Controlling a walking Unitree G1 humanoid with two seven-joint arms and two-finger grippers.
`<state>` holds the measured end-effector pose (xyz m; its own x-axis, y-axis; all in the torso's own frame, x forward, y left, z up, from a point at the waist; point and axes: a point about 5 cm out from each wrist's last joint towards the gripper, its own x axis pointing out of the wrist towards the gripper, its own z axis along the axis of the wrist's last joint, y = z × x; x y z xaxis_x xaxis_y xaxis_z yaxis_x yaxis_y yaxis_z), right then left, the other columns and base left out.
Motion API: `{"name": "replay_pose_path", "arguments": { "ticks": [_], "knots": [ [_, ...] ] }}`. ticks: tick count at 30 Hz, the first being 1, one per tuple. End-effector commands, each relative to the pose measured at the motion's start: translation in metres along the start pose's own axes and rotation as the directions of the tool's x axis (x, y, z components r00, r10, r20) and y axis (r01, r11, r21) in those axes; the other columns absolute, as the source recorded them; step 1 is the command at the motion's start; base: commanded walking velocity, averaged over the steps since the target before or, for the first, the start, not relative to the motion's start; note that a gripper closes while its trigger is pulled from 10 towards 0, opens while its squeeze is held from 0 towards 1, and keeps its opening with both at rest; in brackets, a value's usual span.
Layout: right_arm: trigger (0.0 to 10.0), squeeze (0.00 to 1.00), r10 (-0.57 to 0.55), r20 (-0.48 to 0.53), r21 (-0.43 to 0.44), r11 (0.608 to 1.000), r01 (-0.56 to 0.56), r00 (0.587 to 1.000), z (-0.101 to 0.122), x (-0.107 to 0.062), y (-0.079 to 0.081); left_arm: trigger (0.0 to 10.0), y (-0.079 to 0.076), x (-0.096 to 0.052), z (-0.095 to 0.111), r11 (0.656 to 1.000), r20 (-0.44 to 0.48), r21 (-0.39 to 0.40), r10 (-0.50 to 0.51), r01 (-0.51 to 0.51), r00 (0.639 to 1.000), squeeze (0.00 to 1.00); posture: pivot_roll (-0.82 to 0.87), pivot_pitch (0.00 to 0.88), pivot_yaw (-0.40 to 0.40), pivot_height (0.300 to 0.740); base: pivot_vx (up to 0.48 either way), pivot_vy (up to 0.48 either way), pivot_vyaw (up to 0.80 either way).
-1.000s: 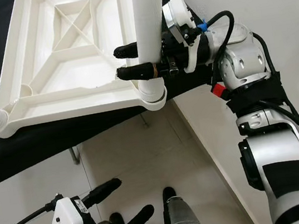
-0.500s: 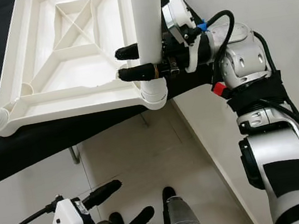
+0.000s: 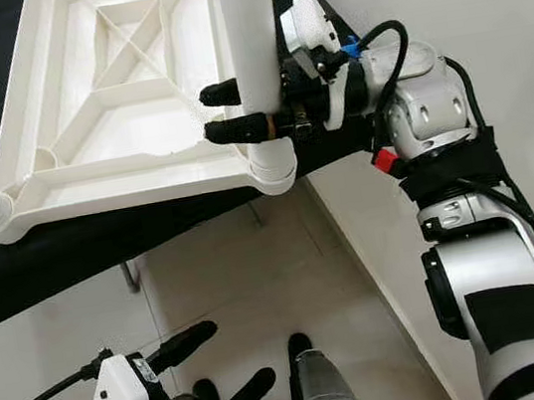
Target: Building children table
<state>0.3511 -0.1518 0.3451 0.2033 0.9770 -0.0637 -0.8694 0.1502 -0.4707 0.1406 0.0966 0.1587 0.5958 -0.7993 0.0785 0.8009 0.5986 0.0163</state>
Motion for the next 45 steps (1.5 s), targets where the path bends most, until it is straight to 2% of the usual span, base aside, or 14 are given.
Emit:
{"name": "replay_pose_path", "arguments": {
  "ticks": [1, 5, 16, 18, 20, 21, 22, 24, 26, 28, 32, 35, 39, 45],
  "knots": [
    [10.0, 0.00, -0.076, -0.089, 0.047, 0.996, 0.080, 0.993, -0.021, -0.001, 0.001, 10.0, -0.002, -0.002, -0.005, 1.000, -0.017, -0.017, -0.002, 0.001, 1.000, 0.00, 0.03, 0.434, 0.017, 0.740, 0.000, 0.000, 0.00],
    [10.0, 0.00, -0.201, -0.106, 0.058, 0.976, 0.208, 0.974, -0.028, -0.003, 0.005, 10.0, -0.001, -0.001, -0.005, 1.000, -0.016, -0.015, -0.002, 0.002, 1.000, 0.00, 0.02, 0.431, 0.018, 0.740, 0.000, 0.000, 0.00],
    [10.0, 0.00, -0.381, -0.123, 0.098, 0.914, 0.393, 0.916, -0.038, 0.006, 0.015, 10.0, 0.000, -0.001, -0.006, 1.000, -0.017, -0.012, -0.003, 0.003, 1.000, 0.00, 0.01, 0.425, 0.022, 0.740, 0.000, 0.000, 0.00],
    [10.0, 0.00, -0.512, -0.145, 0.123, 0.840, 0.529, 0.846, -0.044, 0.011, 0.015, 10.0, 0.001, -0.001, -0.007, 1.000, -0.017, -0.010, -0.003, 0.003, 1.000, 0.00, 0.02, 0.421, 0.025, 0.740, 0.000, 0.000, 0.00],
    [10.0, 0.00, -0.512, -0.145, 0.123, 0.840, 0.529, 0.846, -0.044, 0.011, 0.015, 10.0, 0.001, -0.001, -0.007, 1.000, -0.017, -0.010, -0.003, 0.003, 1.000, 0.00, 0.02, 0.421, 0.025, 0.740, 0.000, 0.000, 0.00],
    [10.0, 0.00, -0.549, -0.158, 0.127, 0.813, 0.569, 0.820, -0.046, 0.014, 0.015, 10.0, 0.002, 0.000, -0.007, 1.000, -0.017, -0.009, -0.003, 0.002, 1.000, 0.00, 0.02, 0.421, 0.025, 0.740, 0.000, 0.000, 0.00],
    [10.0, 0.00, -0.549, -0.158, 0.127, 0.813, 0.569, 0.820, -0.046, 0.014, 0.015, 10.0, 0.002, 0.000, -0.007, 1.000, -0.017, -0.009, -0.003, 0.002, 1.000, 0.00, 0.02, 0.421, 0.025, 0.740, 0.000, 0.000, 0.00],
    [10.0, 0.00, -0.649, -0.155, 0.129, 0.734, 0.667, 0.744, -0.048, 0.014, 0.014, 10.0, 0.002, -0.001, -0.007, 1.000, -0.017, -0.008, -0.002, 0.002, 1.000, 0.00, 0.01, 0.416, 0.024, 0.740, 0.000, 0.000, 0.00],
    [10.0, 0.00, -0.649, -0.155, 0.129, 0.734, 0.667, 0.744, -0.048, 0.014, 0.014, 10.0, 0.002, -0.001, -0.007, 1.000, -0.017, -0.008, -0.002, 0.002, 1.000, 0.00, 0.01, 0.416, 0.024, 0.740, 0.000, 0.000, 0.00],
    [10.0, 0.00, -0.709, -0.145, 0.133, 0.677, 0.724, 0.690, -0.047, 0.013, 0.014, 10.0, 0.003, -0.001, -0.007, 1.000, -0.017, -0.007, -0.001, 0.001, 1.000, 0.00, 0.01, 0.416, 0.025, 0.740, 0.000, 0.000, 0.00],
    [10.0, 0.00, -0.742, -0.150, 0.140, 0.638, 0.757, 0.653, -0.047, 0.014, 0.017, 10.0, 0.003, -0.001, -0.007, 1.000, -0.017, -0.006, -0.002, 0.002, 1.000, 0.00, 0.01, 0.416, 0.027, 0.740, 0.000, 0.000, 0.00],
    [10.0, 0.00, -0.742, -0.150, 0.140, 0.638, 0.757, 0.653, -0.047, 0.014, 0.017, 10.0, 0.003, -0.001, -0.007, 1.000, -0.017, -0.006, -0.002, 0.002, 1.000, 0.00, 0.01, 0.416, 0.027, 0.740, 0.000, 0.000, 0.00],
    [10.0, 0.00, -0.822, -0.182, 0.115, 0.526, 0.842, 0.539, -0.051, 0.018, 0.029, 10.0, 0.004, 0.000, -0.008, 1.000, -0.016, -0.005, -0.003, 0.003, 1.000, 0.00, 0.01, 0.414, 0.029, 0.740, 0.000, 0.000, 0.00],
    [10.0, 0.00, -0.857, -0.223, 0.083, 0.457, 0.885, 0.464, -0.057, 0.022, 0.036, 10.0, 0.005, 0.000, -0.007, 1.000, -0.013, -0.003, 0.004, -0.004, 1.000, 0.00, 0.01, 0.407, 0.029, 0.740, 0.000, 0.000, 0.00]
  ]
}}
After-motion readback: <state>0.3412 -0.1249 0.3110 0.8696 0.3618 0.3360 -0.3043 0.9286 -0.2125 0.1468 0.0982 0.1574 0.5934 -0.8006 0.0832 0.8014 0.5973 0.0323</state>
